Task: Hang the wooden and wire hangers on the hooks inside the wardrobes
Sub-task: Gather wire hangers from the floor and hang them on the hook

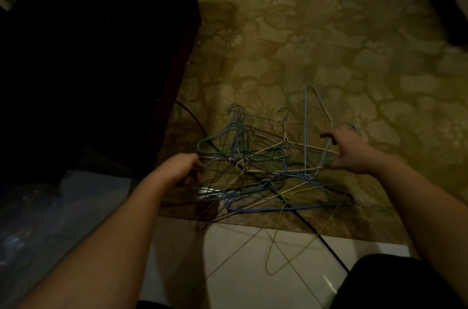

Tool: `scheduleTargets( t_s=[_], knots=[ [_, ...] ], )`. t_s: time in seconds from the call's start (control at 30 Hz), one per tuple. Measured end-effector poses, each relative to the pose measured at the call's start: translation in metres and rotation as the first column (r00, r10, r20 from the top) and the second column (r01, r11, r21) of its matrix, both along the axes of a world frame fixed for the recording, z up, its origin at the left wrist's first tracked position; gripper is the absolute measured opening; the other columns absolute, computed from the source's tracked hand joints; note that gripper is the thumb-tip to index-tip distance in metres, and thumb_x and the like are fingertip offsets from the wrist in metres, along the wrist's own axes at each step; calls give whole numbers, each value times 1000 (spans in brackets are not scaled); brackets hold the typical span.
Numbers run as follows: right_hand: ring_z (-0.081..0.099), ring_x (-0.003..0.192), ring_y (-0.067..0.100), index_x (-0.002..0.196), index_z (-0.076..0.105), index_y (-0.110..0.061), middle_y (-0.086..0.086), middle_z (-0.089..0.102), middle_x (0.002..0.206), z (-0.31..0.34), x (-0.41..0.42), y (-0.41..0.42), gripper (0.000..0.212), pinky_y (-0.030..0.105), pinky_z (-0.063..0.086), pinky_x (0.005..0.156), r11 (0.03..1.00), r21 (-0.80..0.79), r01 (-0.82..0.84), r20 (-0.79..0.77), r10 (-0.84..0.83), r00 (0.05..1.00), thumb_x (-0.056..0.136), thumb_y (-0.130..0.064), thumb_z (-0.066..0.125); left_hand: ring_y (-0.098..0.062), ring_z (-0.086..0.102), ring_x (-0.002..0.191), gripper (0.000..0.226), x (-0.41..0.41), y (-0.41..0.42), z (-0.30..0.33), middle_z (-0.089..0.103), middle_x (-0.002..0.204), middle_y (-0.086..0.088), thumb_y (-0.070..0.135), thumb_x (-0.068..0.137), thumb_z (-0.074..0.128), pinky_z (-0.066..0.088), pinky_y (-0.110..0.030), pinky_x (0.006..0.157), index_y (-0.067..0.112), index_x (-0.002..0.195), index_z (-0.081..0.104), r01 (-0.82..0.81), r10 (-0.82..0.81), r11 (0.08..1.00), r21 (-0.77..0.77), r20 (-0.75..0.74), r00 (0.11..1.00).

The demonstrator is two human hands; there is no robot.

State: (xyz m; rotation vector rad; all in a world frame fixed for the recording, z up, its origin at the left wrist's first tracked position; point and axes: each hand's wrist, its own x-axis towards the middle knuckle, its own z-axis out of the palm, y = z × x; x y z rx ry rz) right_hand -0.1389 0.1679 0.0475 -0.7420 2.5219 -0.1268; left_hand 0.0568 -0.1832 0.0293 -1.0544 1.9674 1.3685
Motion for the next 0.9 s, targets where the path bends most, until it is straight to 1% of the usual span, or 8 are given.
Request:
scheduleTargets(
  t_s=[0.13,0.23,0.37,0.5,0.63,0.73,0.8,0.9],
  knots=[
    [40,125,24,144,34,-31,4,41,133,-5,-2,0,87,47,35,107,992,100,-78,-44,82,996,72,-46,81,-19,45,48,42,8,-6,-13,64,58,-10,26,96,30,31,-24,47,-3,92,60,-150,146,979,140,36,989],
    [34,133,24,147,28,-32,4,36,141,-6,3,-7,88,45,31,111,973,185,-141,-67,156,986,75,-45,78,-19,49,57,68,9,-10,-23,66,66,-12,53,100,27,34,-26,51,-4,104,63,-117,107,984,132,79,991],
    [31,136,25,151,20,-31,3,32,146,-10,19,-27,93,45,32,111,932,249,-263,-35,280,959,77,-42,76,-17,53,62,84,10,-8,-22,69,81,-7,83,79,36,40,-26,54,8,104,65,8,-24,992,122,133,991],
    [31,135,26,152,16,-29,6,28,148,-19,33,-46,98,41,37,108,929,172,-328,79,319,944,76,-34,78,-16,64,89,56,9,-4,-21,69,96,0,70,77,62,49,-30,75,20,101,68,267,-261,962,-50,112,959],
    [30,139,28,153,16,-23,9,19,154,-25,46,-57,95,34,37,106,932,129,-338,207,308,929,81,-30,76,-14,63,78,31,7,2,-20,68,89,-2,36,82,76,47,-27,67,13,101,67,288,-284,956,-61,70,956],
    [35,137,27,151,20,-22,8,23,154,-29,50,-61,87,36,38,107,931,131,-342,337,282,898,84,-39,72,-11,58,70,21,6,8,-17,65,82,0,29,87,72,42,-24,60,12,99,67,314,-315,932,-184,22,949],
    [42,129,22,149,29,-22,5,34,146,-28,44,-64,79,36,39,107,972,51,-231,432,187,882,86,-54,64,-9,57,69,21,7,10,-12,64,80,2,34,89,69,42,-24,58,14,95,68,314,-334,896,-314,-13,942],
    [55,110,17,132,52,-18,5,53,130,-30,24,-76,48,35,47,96,979,-172,112,334,-49,941,95,-47,55,-14,61,77,22,12,13,-6,68,87,0,37,91,66,48,-30,69,16,97,69,296,-348,846,-444,-38,937]
  ],
)
